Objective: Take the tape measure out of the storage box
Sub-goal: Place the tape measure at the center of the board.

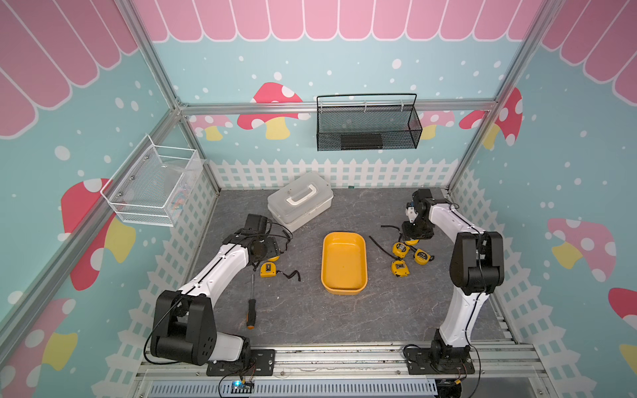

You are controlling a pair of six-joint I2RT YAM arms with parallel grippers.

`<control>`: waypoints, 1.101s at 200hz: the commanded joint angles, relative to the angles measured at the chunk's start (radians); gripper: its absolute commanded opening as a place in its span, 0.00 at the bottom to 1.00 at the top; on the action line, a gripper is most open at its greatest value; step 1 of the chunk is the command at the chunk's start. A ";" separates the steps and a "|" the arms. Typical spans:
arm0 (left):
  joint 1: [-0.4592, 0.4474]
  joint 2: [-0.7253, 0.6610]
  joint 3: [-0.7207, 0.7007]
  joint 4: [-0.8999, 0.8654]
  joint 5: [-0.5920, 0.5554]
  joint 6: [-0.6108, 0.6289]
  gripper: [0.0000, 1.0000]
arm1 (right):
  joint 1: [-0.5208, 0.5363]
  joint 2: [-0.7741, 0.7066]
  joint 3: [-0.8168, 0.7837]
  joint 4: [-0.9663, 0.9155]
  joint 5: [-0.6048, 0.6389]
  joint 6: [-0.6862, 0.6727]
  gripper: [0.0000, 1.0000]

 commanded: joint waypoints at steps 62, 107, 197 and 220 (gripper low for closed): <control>0.006 -0.029 0.003 -0.012 -0.004 0.015 0.79 | -0.054 0.083 -0.024 0.087 0.011 0.058 0.55; 0.006 -0.017 0.011 -0.012 -0.007 0.018 0.79 | -0.070 0.096 -0.044 0.104 -0.003 0.053 0.55; 0.006 -0.102 -0.050 0.118 -0.151 0.086 0.82 | -0.067 -0.054 -0.172 0.176 0.014 0.058 0.99; 0.006 -0.181 -0.134 0.257 -0.265 0.130 0.88 | -0.060 -0.192 -0.300 0.271 0.018 0.051 0.99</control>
